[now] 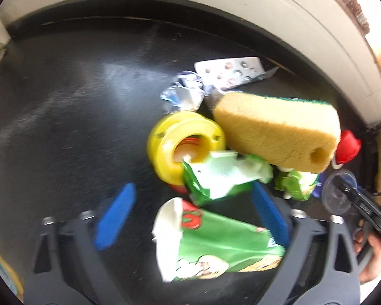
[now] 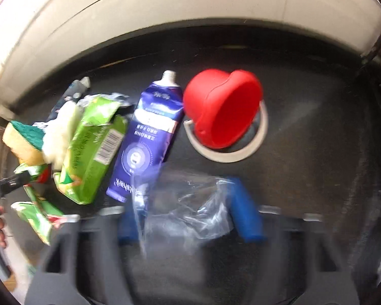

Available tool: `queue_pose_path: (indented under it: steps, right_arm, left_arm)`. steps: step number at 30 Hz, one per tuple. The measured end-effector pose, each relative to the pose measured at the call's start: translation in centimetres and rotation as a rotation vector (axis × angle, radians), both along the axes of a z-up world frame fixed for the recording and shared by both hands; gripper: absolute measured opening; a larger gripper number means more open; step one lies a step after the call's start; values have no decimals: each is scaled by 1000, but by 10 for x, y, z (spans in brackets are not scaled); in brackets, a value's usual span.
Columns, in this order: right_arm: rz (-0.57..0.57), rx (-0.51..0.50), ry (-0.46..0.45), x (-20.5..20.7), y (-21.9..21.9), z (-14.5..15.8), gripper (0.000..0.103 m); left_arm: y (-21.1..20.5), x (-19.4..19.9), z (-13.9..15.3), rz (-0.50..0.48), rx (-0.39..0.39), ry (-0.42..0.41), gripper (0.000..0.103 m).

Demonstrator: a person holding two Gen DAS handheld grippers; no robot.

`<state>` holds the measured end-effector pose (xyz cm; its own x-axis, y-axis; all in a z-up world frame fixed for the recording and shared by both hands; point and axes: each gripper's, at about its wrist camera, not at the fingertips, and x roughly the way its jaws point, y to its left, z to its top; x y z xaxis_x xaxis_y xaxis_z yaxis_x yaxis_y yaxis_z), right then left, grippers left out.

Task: Collect trash
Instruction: 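Grasp the clear plastic bag with the right tool while the left grasps green packaging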

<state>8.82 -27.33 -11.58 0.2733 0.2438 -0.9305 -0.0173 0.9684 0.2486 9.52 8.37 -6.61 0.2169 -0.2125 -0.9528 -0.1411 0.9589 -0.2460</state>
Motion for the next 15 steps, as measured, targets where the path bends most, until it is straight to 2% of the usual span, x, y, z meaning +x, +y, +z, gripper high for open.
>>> queue_pose_path:
  steps: [1, 3, 5, 7, 8, 9, 11, 13, 15]
  right_arm:
    - [-15, 29, -3, 1, -4, 0, 52]
    - [-15, 40, -7, 1, -6, -1, 51]
    - [-9, 34, -19, -1, -8, -1, 50]
    - [-10, 37, -21, -6, -10, -1, 50]
    - [-8, 33, -20, -10, -11, 0, 50]
    - [-6, 27, -13, -14, -11, 2, 50]
    - [-2, 14, -14, -20, -6, 0, 50]
    - [3, 14, -16, -25, -5, -1, 50]
    - [4, 21, -13, -26, -6, -1, 50]
  left_arm:
    - [-2, 2, -4, -18, -30, 11, 61]
    - [-4, 3, -9, -39, -17, 6, 52]
    - [-6, 3, -9, -49, -9, -9, 49]
    - [-6, 0, -5, -42, -35, -22, 49]
    - [-4, -3, -1, -35, -61, -28, 51]
    - [-1, -3, 2, -18, -84, -37, 64]
    - [6, -2, 8, 9, -117, -49, 74]
    - [10, -1, 12, 12, -132, -58, 74]
    - [11, 0, 14, -3, -104, -69, 74]
